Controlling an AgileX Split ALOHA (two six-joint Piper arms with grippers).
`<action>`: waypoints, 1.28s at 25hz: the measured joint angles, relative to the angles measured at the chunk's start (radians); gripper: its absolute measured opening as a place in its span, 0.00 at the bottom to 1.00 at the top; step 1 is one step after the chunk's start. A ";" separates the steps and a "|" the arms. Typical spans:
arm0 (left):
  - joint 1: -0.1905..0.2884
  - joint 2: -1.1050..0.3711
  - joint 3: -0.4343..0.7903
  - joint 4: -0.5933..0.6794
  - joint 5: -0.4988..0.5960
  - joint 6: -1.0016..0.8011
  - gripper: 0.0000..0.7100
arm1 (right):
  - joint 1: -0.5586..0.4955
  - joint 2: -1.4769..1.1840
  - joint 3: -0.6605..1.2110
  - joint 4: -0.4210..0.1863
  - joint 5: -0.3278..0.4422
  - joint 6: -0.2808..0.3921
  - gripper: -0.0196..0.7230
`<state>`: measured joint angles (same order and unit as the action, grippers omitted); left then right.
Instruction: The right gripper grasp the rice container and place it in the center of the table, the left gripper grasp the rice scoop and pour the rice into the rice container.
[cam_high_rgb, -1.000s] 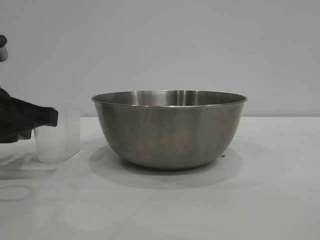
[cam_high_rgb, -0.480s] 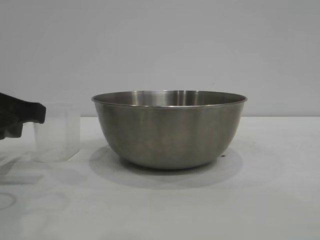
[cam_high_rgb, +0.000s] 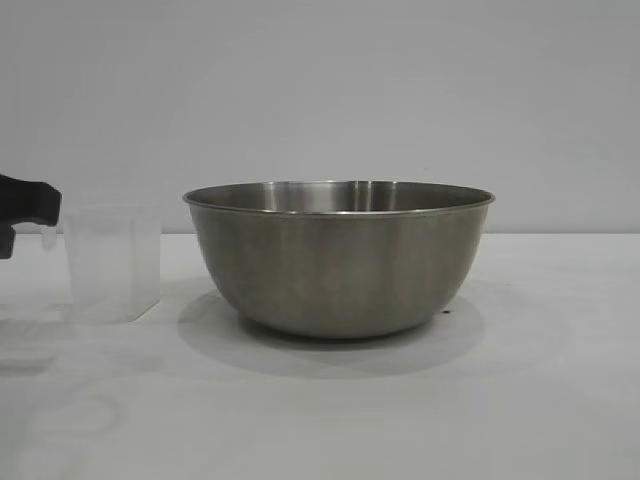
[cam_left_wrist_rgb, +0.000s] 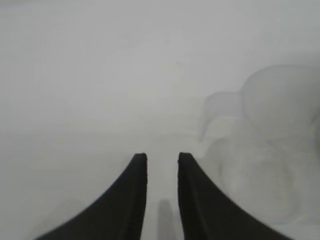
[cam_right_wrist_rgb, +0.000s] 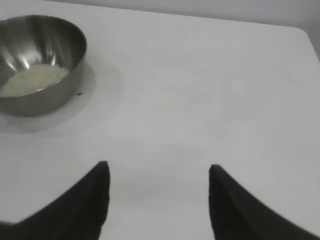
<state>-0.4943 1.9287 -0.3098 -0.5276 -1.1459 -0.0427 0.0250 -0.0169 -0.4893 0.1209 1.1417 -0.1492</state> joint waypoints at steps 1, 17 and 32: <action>0.003 -0.005 0.007 -0.005 0.000 0.000 0.19 | 0.000 0.000 0.000 0.000 0.000 0.000 0.54; 0.335 -0.074 0.040 0.291 0.000 0.002 0.19 | 0.000 0.000 0.000 0.000 0.000 0.000 0.54; 0.555 -0.123 0.040 0.561 0.000 -0.030 0.19 | 0.000 0.000 0.000 0.000 0.000 0.000 0.54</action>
<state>0.0611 1.8057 -0.2695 0.0337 -1.1459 -0.0726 0.0250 -0.0169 -0.4893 0.1209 1.1417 -0.1492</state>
